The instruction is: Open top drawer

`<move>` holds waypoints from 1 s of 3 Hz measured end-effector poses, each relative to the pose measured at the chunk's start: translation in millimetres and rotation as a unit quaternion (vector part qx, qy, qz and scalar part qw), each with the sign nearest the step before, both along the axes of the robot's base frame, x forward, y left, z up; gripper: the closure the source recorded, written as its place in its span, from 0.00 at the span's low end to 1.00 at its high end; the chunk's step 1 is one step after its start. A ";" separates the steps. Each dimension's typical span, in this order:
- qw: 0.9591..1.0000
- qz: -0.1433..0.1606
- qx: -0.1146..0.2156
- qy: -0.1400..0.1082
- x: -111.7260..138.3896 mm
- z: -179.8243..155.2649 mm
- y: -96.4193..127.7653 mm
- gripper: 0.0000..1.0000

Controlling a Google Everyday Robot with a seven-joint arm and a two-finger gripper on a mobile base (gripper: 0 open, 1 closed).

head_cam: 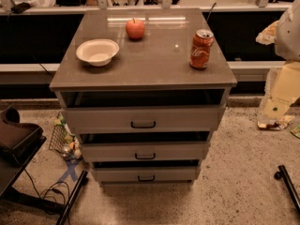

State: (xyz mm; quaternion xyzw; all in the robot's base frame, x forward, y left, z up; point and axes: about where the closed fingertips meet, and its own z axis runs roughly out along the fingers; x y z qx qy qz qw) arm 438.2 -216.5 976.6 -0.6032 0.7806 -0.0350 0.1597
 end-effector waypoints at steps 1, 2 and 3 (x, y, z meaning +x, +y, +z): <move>1.000 0.000 0.000 0.000 0.0 0.0 0.0 0.00; 1.000 0.021 0.004 0.004 16.3 -13.3 21.3 0.00; 0.998 0.056 0.007 0.004 33.5 -47.3 52.5 0.00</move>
Offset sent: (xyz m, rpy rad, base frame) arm 0.0436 0.0560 -0.0412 0.0221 0.0431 0.1147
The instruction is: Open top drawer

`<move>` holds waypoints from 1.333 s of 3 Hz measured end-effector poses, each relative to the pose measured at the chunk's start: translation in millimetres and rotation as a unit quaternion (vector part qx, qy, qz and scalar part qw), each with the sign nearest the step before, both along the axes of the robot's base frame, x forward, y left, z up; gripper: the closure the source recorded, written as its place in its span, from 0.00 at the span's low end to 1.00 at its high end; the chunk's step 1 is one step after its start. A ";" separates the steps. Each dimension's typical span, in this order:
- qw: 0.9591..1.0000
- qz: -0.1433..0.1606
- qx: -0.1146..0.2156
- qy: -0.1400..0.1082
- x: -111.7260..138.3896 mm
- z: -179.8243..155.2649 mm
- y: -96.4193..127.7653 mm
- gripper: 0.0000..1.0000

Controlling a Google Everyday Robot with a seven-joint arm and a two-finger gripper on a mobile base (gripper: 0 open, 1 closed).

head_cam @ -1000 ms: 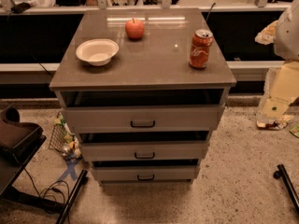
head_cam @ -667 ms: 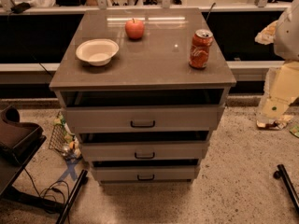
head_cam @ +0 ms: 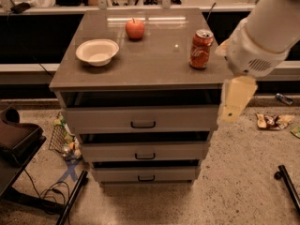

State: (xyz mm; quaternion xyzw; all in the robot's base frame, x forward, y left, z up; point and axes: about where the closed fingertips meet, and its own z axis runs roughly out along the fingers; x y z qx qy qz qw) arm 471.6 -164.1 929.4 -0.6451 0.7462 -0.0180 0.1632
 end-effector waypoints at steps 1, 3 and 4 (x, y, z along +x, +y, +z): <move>1.000 0.014 -0.015 -0.006 14.1 -56.7 24.8 0.00; 0.998 -0.010 -0.059 -0.021 5.5 -172.4 43.9 0.00; 0.998 -0.009 -0.060 -0.020 6.4 -173.7 46.7 0.00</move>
Offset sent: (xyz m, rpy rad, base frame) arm 0.0144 0.0474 -0.2107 -0.0883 -0.0357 -0.0239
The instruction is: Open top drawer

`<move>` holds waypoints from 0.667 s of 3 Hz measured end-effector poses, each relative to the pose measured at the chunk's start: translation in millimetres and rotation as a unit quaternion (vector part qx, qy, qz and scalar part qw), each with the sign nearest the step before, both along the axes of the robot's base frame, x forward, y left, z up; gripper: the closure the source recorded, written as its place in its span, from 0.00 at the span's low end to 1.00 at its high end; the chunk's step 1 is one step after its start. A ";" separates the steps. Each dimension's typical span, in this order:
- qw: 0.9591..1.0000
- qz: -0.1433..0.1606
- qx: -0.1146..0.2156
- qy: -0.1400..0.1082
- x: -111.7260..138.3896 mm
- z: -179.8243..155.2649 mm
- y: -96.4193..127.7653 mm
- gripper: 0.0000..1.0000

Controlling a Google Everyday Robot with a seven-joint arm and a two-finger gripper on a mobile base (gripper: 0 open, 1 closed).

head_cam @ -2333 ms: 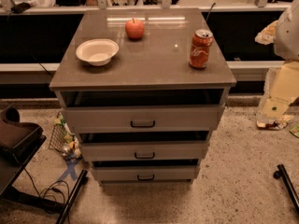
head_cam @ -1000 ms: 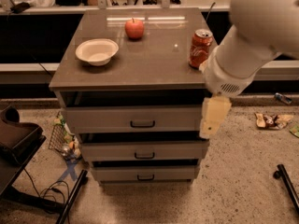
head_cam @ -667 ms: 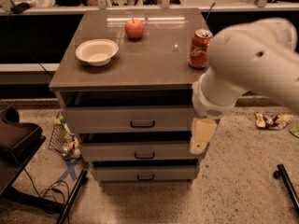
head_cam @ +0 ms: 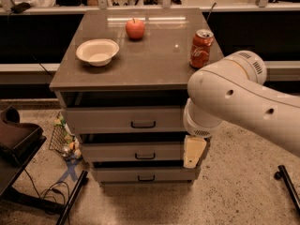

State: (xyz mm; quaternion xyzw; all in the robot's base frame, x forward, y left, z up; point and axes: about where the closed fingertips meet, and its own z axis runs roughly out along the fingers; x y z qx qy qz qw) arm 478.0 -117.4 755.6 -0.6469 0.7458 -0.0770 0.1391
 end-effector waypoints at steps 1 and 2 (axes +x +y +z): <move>1.000 0.012 -0.007 0.006 8.3 -15.1 29.1 0.00; 1.000 0.023 -0.014 0.009 24.4 -42.0 60.0 0.00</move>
Offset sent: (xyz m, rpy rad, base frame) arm 0.0496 0.1010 -0.0805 -0.0451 0.0254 0.0720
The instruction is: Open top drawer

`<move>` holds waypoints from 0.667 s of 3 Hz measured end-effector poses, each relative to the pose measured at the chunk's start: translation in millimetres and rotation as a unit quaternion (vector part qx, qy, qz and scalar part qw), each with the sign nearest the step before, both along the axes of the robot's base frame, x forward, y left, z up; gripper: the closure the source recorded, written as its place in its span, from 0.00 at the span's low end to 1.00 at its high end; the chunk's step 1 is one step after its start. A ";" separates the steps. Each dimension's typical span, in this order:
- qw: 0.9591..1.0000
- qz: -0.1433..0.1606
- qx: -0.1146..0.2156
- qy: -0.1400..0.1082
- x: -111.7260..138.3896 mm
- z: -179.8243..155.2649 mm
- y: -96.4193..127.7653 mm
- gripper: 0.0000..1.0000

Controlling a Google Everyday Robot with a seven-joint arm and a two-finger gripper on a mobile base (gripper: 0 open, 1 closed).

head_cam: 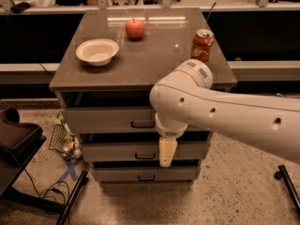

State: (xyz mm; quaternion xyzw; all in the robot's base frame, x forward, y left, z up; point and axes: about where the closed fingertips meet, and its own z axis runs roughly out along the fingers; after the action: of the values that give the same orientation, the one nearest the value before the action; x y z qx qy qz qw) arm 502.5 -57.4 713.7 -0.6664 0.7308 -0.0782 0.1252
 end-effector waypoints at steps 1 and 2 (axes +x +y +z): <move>1.000 0.007 -0.002 0.006 14.6 -27.7 23.4 0.00; 1.000 0.015 0.004 0.023 21.9 -60.5 44.4 0.00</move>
Offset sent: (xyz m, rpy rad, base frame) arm 0.0316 0.0723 -0.1072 0.0296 0.0965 0.0482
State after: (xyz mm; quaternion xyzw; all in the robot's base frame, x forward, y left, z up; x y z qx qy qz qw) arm 524.4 -13.0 653.1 -0.6784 0.7237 -0.0581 0.1126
